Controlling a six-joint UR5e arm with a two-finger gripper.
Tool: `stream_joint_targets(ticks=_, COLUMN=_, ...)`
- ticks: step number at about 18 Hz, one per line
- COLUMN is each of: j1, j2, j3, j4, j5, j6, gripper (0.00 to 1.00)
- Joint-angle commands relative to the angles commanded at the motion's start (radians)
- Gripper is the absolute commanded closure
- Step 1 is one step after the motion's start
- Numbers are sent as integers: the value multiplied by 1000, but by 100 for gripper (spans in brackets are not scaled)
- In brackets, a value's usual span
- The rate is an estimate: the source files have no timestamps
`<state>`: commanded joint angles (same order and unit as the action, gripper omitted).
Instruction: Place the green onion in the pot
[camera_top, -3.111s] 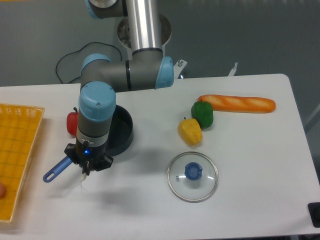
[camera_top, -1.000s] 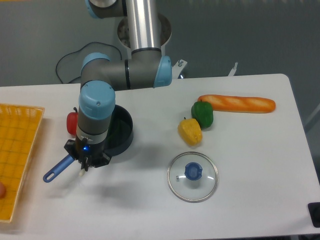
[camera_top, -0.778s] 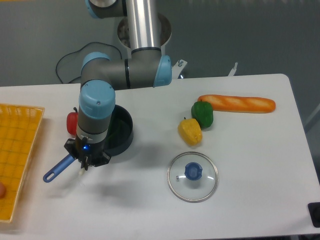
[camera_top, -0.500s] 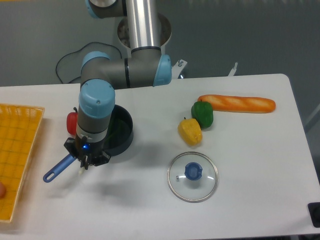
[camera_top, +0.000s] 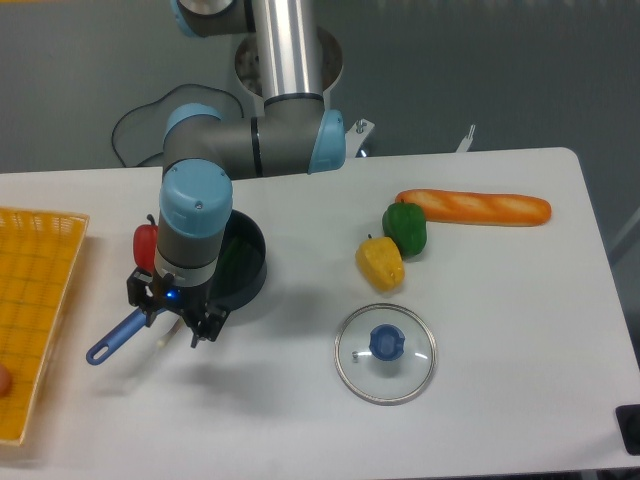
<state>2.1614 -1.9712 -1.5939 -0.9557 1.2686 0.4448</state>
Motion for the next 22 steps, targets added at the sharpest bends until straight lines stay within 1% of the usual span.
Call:
stream_joint_targets(ticks=5, j1=37, j2=3, j3=35, j4=-2, j5=3, j6=31, gripper=0)
stream_joint_targets(ticks=7, j1=64, j2=12, j3=38, j4=-3, j5=52, j6=87, gripper=0)
stream_joint_targets(ticks=8, j1=77, j2=27, j3=40, j4=-3, j5=69, j6=128, gripper=0)
stream_joint_targets(ticks=10, j1=107, j2=46, j3=38, j4=-14, j5=87, j6=254, gripper=0)
stream_joint_targets(ticks=11, j1=117, j2=49, j3=38, j4=-38, j5=104, j6=305, gripper=0)
stream_joint_targets(ticks=14, j1=141, j2=72, j3=38, j4=-122, j5=210, j6=422, gripper=0)
stream_joint_targets(ticks=18, j1=156, j2=84, j3=38, j4=-198, j5=346, j6=520, gripper=0)
stream_joint_targets(ticks=20, j1=172, j2=94, j3=38, j4=-231, j5=364, j6=540, gripper=0)
stream_joint_targets(ticks=22, j1=189, j2=104, j3=40, j4=-276, j5=367, j6=593, gripper=0)
